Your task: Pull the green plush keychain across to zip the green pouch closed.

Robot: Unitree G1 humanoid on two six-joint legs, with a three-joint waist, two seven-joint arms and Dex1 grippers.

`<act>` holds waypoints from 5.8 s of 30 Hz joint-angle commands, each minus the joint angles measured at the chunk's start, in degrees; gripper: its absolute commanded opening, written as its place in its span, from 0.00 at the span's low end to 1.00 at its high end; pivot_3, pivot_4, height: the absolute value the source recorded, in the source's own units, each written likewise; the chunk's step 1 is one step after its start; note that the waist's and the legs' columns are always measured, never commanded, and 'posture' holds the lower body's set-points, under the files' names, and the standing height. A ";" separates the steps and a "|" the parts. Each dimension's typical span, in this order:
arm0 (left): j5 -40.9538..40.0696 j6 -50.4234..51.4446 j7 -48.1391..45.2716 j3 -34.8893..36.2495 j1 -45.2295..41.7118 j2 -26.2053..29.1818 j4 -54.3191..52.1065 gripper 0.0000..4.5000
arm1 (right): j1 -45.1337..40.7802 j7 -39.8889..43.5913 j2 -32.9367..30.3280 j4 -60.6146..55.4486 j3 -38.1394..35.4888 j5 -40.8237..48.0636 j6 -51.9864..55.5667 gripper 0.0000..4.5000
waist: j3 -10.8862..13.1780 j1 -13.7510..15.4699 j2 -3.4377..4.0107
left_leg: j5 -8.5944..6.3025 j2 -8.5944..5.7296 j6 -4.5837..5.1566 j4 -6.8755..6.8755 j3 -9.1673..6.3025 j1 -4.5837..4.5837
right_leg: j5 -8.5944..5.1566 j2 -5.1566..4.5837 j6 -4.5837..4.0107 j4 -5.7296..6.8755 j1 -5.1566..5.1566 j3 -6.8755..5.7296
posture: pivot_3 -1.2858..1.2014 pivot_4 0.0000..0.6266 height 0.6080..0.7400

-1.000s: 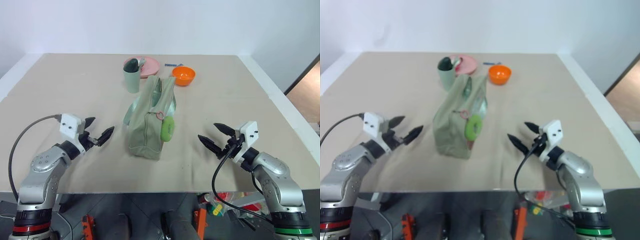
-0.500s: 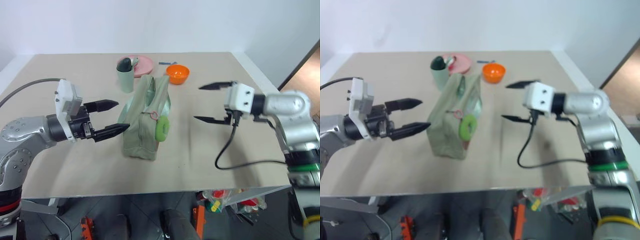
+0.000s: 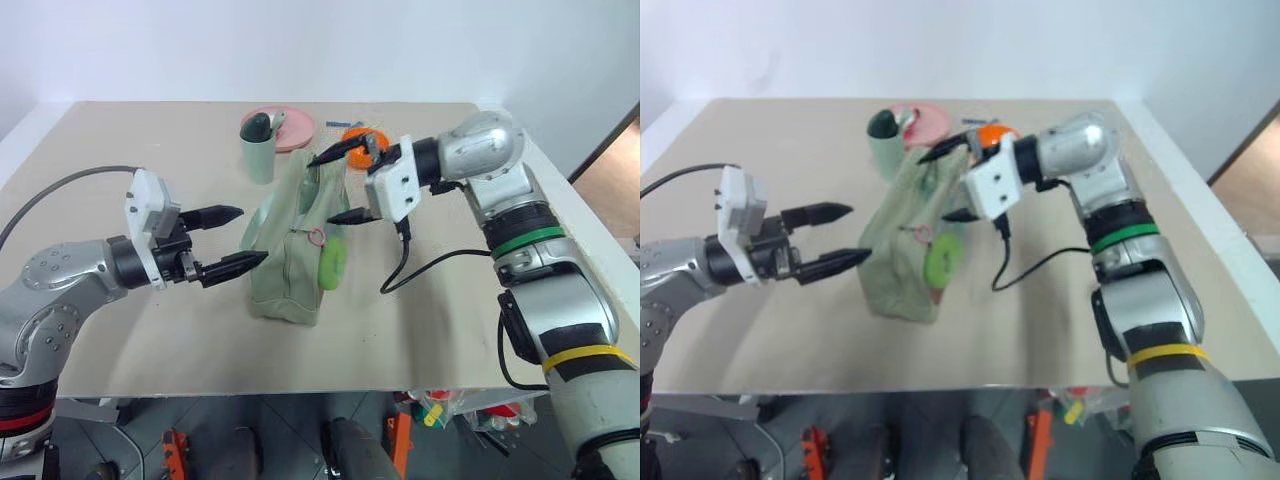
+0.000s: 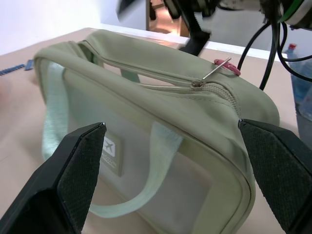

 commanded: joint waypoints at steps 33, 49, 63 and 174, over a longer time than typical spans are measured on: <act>4.80 -4.94 0.49 -1.58 -3.15 -2.81 3.55 1.00 | 2.86 -0.27 -5.53 -40.31 1.51 -18.60 54.74 0.01 | 0.02 0.44 0.04 | 0.08 0.14 -0.13 0.13 -0.20 -0.06 | -0.07 0.16 -0.08 0.24 -0.10 -0.20 | 0.52 0.24 1.00; 7.15 -6.77 -0.70 -3.46 -2.89 -3.80 4.28 1.00 | 4.84 -0.10 -0.23 -51.82 0.27 -14.81 74.99 0.59 | 0.02 0.80 0.03 | 0.16 0.15 -0.19 0.73 -0.18 -0.69 | -0.07 0.21 -0.03 0.89 -0.83 -0.23 | 0.52 0.24 1.00; 8.03 -6.87 -2.25 -4.39 -5.52 -4.47 6.01 1.00 | 8.63 4.95 -9.45 -30.56 -18.36 12.05 69.38 0.99 | 0.00 1.46 0.01 | 0.18 0.07 -0.15 0.79 -0.25 -0.67 | -0.08 0.16 0.00 0.91 -0.72 -0.28 | 0.52 0.24 1.00; 8.29 -6.94 9.09 -3.72 0.67 -17.81 7.16 1.00 | 42.09 -24.16 -9.92 -57.56 -20.45 15.00 71.01 0.01 | -0.05 -0.27 -0.07 | 0.56 0.10 -0.02 0.70 -0.02 -0.25 | 0.35 0.30 0.07 0.95 -0.54 0.06 | 0.52 0.24 1.00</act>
